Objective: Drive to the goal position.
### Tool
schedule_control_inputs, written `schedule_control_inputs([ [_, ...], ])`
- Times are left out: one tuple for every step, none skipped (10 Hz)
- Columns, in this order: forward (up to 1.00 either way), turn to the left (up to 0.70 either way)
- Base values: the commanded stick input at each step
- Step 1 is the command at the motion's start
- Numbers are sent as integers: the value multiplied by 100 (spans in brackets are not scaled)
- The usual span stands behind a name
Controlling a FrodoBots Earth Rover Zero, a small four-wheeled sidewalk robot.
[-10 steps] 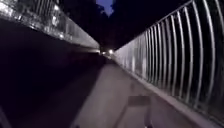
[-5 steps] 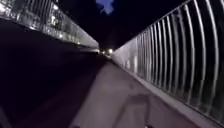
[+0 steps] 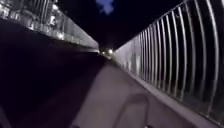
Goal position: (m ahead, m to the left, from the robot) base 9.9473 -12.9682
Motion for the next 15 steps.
schedule_control_inputs([
  [70,0],
  [70,0],
  [70,0],
  [70,0],
  [70,0],
  [70,0],
  [70,0],
  [70,0],
  [70,0],
  [41,0],
  [70,0],
  [70,0],
  [70,0],
  [70,0],
  [70,0],
])
